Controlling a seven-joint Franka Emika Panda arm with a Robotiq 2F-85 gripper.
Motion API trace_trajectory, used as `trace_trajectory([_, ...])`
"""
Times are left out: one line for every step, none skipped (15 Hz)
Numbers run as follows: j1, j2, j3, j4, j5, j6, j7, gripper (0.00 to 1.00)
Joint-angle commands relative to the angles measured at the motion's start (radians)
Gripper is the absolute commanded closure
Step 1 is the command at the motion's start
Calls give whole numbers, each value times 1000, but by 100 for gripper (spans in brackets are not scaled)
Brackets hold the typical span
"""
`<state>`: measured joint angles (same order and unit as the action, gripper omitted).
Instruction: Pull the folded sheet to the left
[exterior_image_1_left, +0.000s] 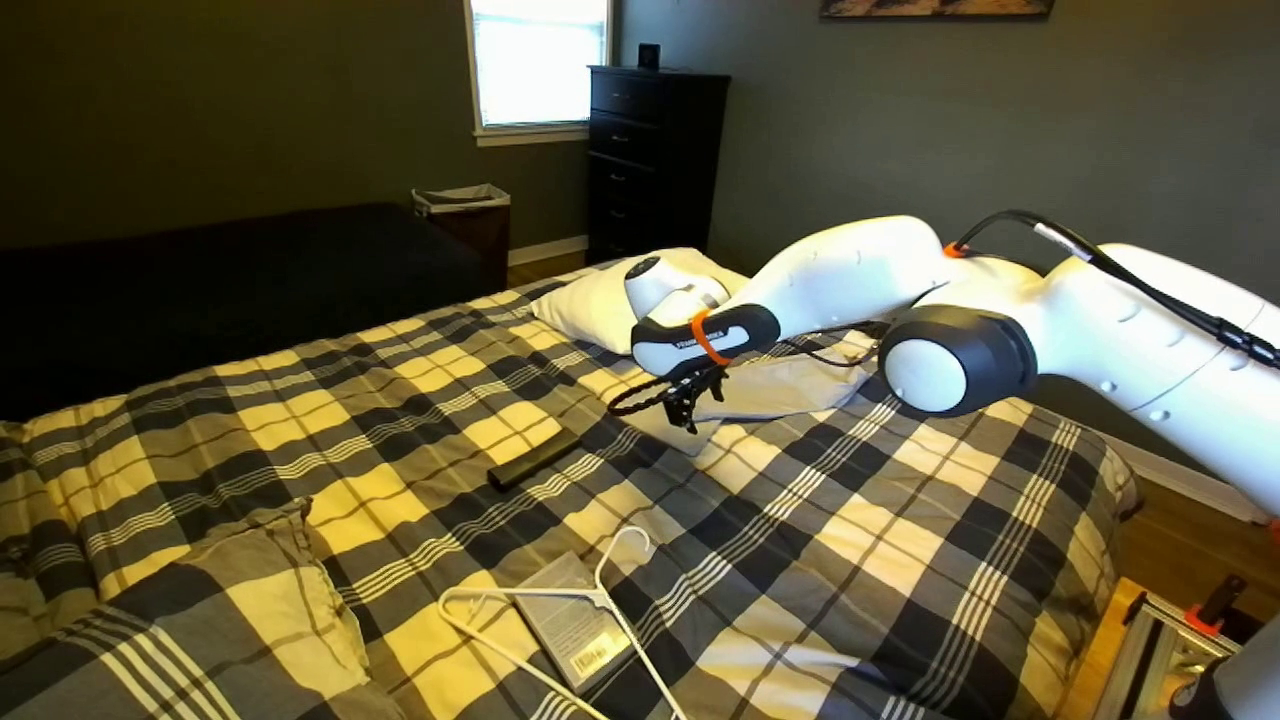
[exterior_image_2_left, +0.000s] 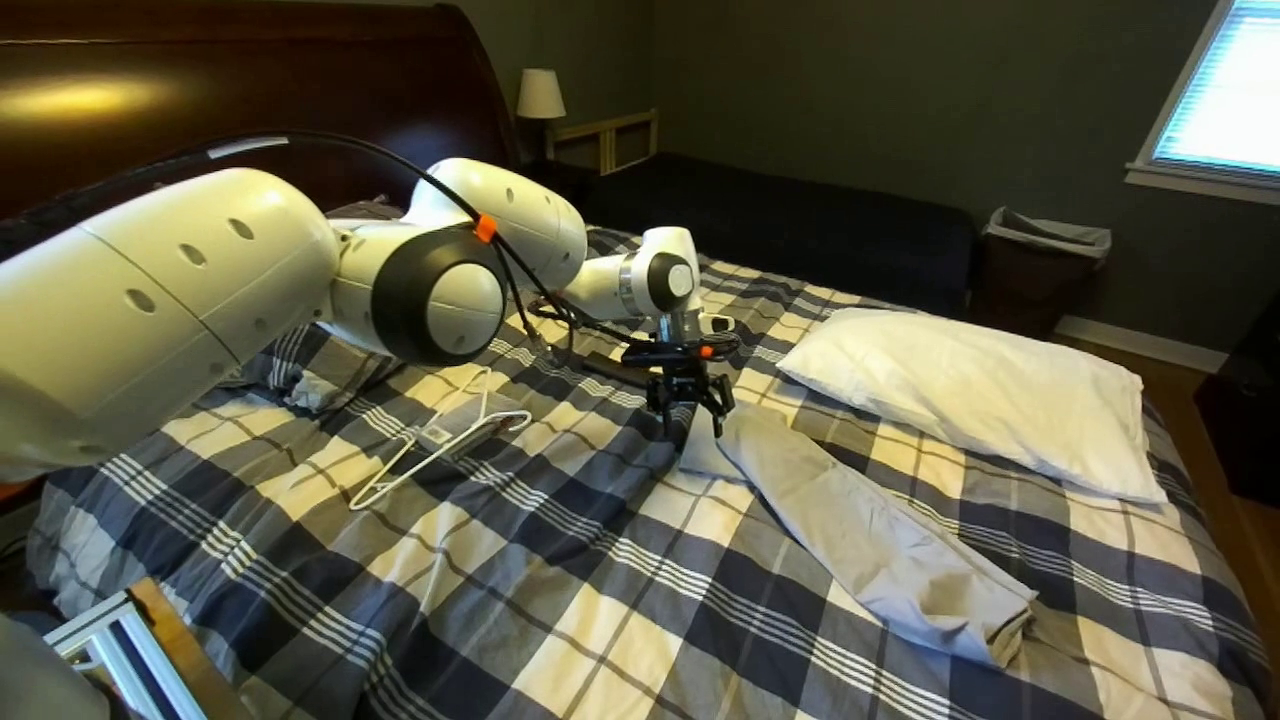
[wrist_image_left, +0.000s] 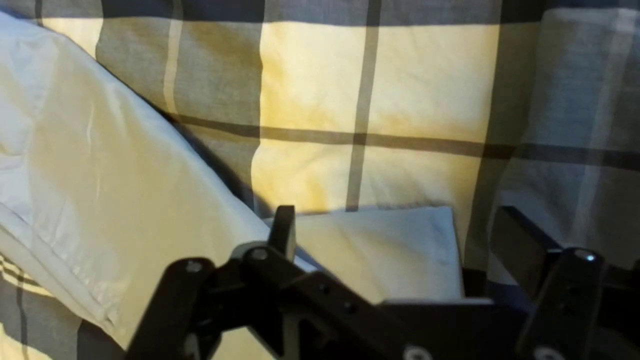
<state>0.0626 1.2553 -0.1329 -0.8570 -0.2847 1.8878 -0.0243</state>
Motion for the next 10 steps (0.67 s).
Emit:
trace_trajectory([-15, 92, 27, 131, 18, 5, -65, 0])
trace_trajectory([3, 30, 6, 39, 3, 13, -14, 0])
trace_trajectory([3, 37, 8, 46, 3, 13, -18, 0])
trace_trajectory([3, 36, 8, 46, 3, 13, -18, 0])
trace_trajectory([3, 35, 7, 46, 3, 13, -18, 0])
trace_trajectory([3, 34, 7, 46, 3, 13, -18, 0])
trace_trajectory([15, 44, -14, 56, -7, 41, 45, 0])
trace_trajectory([16, 53, -16, 66, -8, 66, 63, 0])
trace_trajectory([25, 70, -33, 82, -26, 108, 95, 0])
trace_trajectory([31, 83, -44, 96, -35, 143, 118, 0])
